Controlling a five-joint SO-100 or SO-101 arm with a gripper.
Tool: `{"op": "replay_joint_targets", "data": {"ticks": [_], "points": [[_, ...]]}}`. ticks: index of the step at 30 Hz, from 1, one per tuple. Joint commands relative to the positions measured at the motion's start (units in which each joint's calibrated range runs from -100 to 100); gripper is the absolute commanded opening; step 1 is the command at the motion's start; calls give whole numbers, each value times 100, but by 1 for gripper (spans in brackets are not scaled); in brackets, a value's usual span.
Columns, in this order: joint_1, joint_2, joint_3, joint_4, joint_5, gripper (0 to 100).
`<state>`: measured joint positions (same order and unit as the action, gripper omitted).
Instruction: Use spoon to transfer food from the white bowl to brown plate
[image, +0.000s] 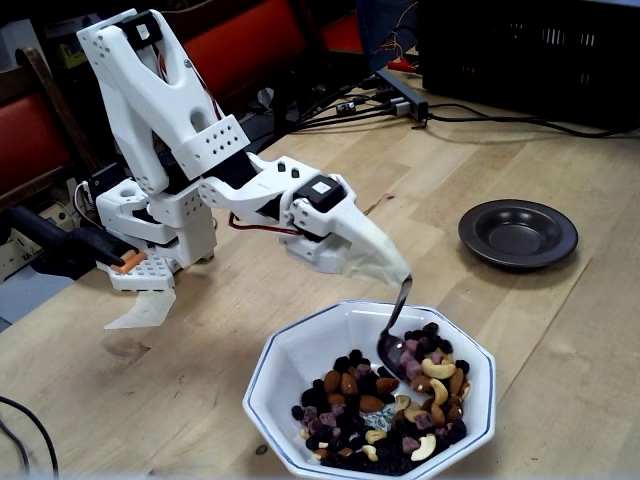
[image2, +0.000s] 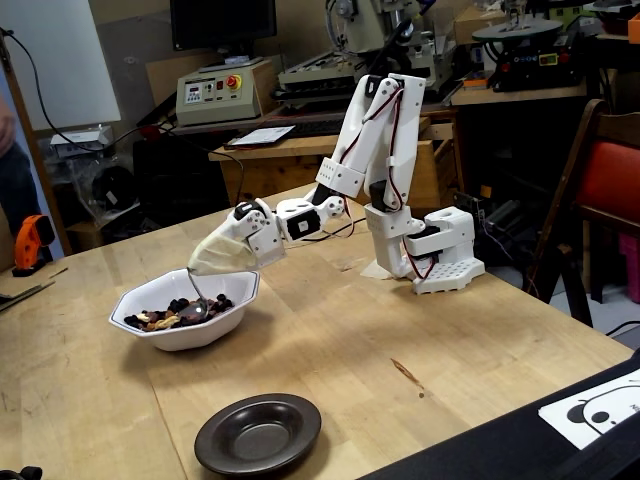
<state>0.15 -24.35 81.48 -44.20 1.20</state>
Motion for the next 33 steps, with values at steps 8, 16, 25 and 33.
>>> {"op": "replay_joint_targets", "data": {"ticks": [8,16,25,33], "points": [[-96,-86,-33,-1003,-15,2],[-89,-86,-104,-1098,-15,2],[-96,-94,-122,-1106,-68,2],[-96,-462,-122,-1098,-396,2]]}}
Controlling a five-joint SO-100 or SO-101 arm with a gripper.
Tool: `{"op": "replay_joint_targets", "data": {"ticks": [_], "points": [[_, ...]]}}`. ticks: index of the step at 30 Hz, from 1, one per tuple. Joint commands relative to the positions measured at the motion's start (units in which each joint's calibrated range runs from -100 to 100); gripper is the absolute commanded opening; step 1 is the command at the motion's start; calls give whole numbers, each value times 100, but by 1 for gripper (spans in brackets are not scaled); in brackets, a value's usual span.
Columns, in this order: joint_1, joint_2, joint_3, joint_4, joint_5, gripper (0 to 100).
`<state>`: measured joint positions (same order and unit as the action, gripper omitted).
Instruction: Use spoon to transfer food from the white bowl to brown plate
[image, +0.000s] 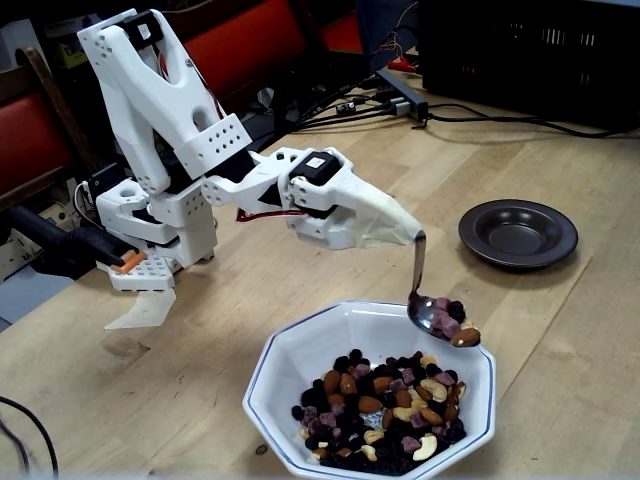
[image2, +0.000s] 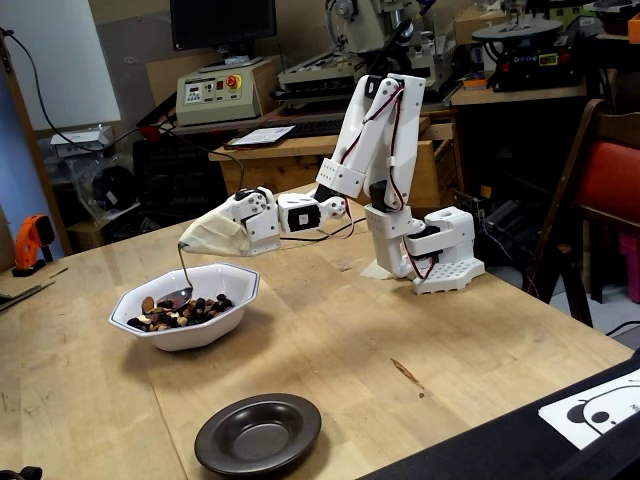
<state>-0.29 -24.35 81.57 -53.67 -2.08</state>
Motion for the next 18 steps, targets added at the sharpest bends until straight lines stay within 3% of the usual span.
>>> {"op": "replay_joint_targets", "data": {"ticks": [1,13,18], "points": [[-75,-616,-121,-119,-68,2],[-112,-1926,-42,-64,-73,2],[-112,-1994,-86,474,-68,2]]}}
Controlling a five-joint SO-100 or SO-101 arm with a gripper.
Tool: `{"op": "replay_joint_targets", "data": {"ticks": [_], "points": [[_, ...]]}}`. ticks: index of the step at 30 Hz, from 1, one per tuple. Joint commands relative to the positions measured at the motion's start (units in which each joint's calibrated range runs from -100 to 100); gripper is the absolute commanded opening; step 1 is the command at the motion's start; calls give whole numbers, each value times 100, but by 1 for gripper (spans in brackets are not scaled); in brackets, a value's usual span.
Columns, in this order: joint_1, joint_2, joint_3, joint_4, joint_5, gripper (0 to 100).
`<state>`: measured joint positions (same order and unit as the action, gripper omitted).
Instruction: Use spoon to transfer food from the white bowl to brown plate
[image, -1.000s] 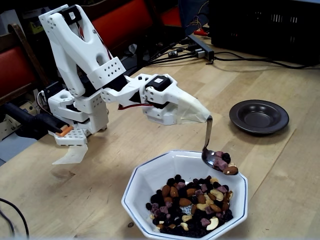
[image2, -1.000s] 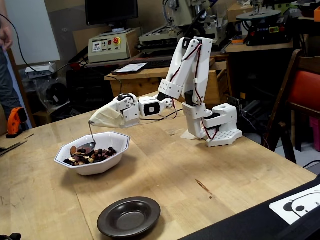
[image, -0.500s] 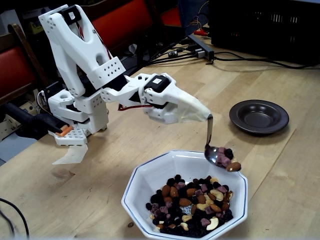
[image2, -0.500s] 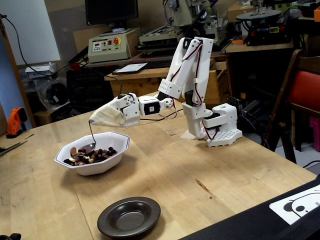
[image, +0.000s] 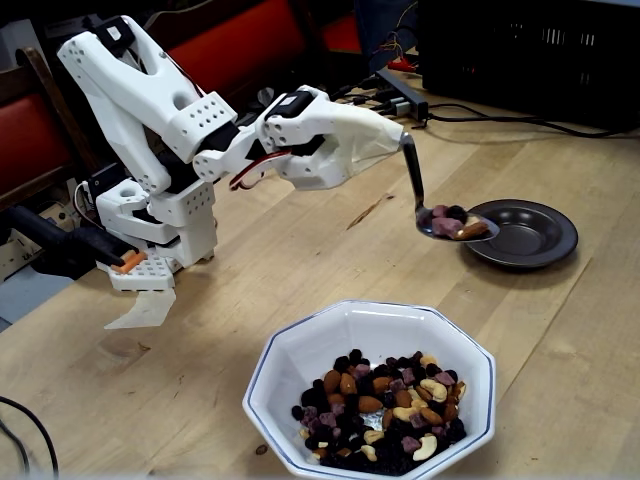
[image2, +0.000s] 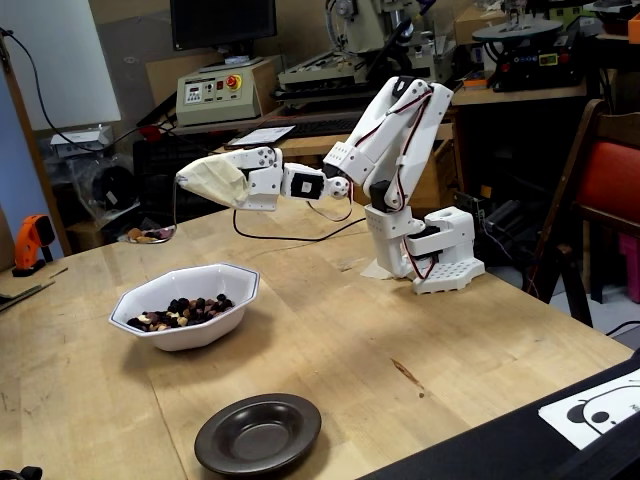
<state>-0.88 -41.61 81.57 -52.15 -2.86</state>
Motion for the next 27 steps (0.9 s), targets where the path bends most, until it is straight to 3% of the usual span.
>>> {"op": "replay_joint_targets", "data": {"ticks": [1,10,27], "points": [[-61,-285,-112,503,10,2],[-68,-311,-121,1689,-20,2],[-957,-1432,-50,1808,5,2]]}}
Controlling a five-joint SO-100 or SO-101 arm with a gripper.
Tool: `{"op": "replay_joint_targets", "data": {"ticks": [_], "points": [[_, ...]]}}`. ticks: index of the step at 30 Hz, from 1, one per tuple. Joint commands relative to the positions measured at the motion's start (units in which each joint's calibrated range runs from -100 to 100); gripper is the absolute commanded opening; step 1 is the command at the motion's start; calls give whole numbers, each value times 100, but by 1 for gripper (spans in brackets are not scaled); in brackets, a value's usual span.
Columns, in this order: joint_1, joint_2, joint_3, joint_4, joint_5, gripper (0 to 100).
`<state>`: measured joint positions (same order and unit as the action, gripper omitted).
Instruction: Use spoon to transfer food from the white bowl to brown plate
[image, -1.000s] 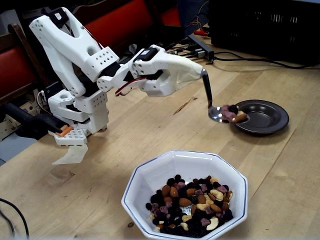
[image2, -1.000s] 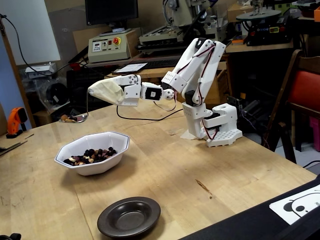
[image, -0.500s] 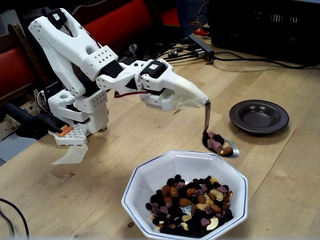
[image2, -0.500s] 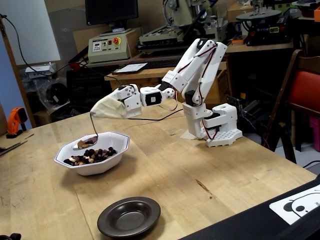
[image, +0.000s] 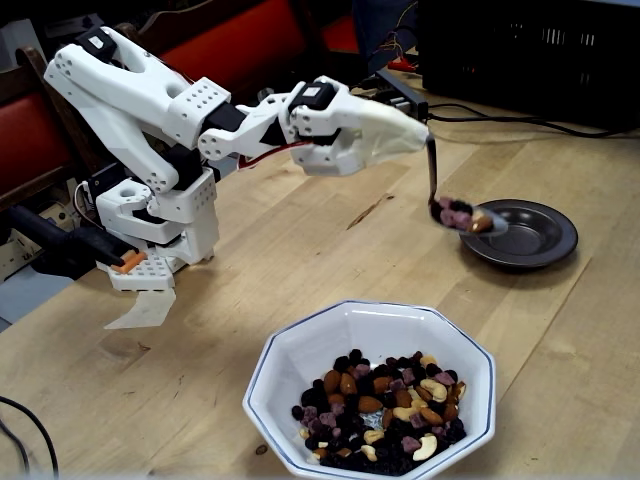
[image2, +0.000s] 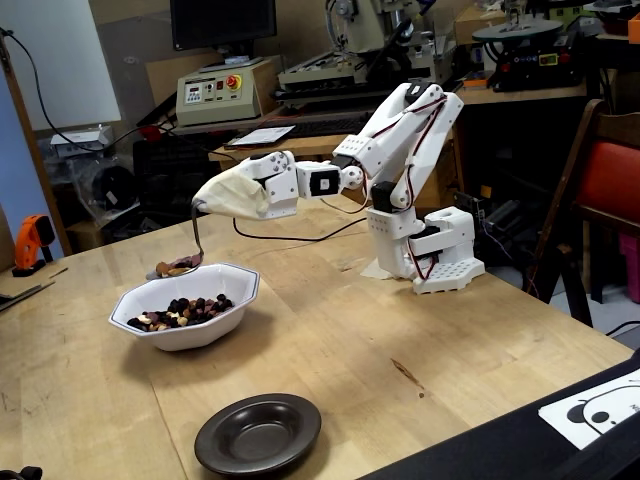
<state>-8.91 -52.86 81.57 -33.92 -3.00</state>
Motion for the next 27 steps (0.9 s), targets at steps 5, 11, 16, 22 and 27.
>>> {"op": "replay_joint_targets", "data": {"ticks": [5,11,16,22,27], "points": [[-384,-316,-42,-15,20,2],[-843,-316,-42,-15,24,2],[-1228,-316,-42,-15,24,2],[-1584,-316,-95,-15,24,2],[-1769,-307,-112,-15,24,2]]}}
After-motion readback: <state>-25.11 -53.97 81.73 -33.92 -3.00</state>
